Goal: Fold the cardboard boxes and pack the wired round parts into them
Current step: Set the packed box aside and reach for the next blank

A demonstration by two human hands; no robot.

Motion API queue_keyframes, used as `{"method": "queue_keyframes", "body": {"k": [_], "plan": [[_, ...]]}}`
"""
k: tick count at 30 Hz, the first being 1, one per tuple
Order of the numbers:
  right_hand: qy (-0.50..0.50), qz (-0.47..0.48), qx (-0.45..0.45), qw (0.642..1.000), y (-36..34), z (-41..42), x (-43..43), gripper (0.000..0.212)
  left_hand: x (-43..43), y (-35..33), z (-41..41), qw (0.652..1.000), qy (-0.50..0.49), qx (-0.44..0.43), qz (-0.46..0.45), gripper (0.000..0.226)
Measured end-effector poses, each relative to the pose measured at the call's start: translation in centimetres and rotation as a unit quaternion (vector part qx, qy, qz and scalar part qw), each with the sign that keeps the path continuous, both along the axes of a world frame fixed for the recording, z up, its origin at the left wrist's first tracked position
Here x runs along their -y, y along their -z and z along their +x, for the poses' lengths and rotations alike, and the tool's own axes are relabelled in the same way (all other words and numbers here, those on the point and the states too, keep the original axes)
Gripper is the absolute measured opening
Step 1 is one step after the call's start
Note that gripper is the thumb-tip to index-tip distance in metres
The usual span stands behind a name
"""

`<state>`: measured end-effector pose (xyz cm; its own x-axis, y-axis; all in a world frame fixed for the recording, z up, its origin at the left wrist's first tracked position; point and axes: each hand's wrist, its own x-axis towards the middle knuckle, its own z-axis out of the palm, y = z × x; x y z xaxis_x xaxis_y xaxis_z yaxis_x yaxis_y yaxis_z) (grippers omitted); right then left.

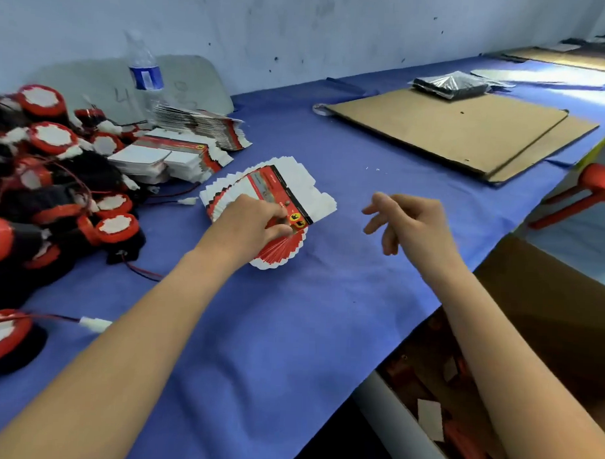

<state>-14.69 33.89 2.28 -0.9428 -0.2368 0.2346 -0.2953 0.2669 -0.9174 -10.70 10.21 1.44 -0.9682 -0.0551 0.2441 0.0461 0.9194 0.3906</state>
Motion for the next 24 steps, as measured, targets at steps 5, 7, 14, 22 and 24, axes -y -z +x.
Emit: {"method": "queue_keyframes", "body": {"k": [5, 7, 14, 22, 24], "plan": [[-0.052, -0.044, 0.149, 0.987, 1.1, 0.0, 7.9, 0.03, 0.4, -0.1, 0.5, 1.0, 0.024, -0.017, -0.005, 0.03], [-0.054, -0.063, 0.163, 0.983, 1.4, 0.0, 8.8, 0.031, 0.3, 0.0, 0.6, 0.999, 0.029, -0.021, -0.006, 0.027], [-0.002, -0.079, 0.152, 0.985, 2.4, -0.8, 10.3, 0.02, 1.4, 1.5, 0.6, 0.995, 0.001, -0.089, 0.053, 0.025], [0.152, -0.193, 0.011, 0.969, 2.0, -1.7, 9.7, 0.025, 3.1, 2.5, -1.1, 0.998, -0.045, 0.034, -0.034, 0.056], [0.166, -0.25, -0.023, 0.954, 0.9, -1.8, 8.7, 0.021, 2.8, 2.5, -0.6, 0.998, -0.054, 0.017, -0.027, 0.053]]}}
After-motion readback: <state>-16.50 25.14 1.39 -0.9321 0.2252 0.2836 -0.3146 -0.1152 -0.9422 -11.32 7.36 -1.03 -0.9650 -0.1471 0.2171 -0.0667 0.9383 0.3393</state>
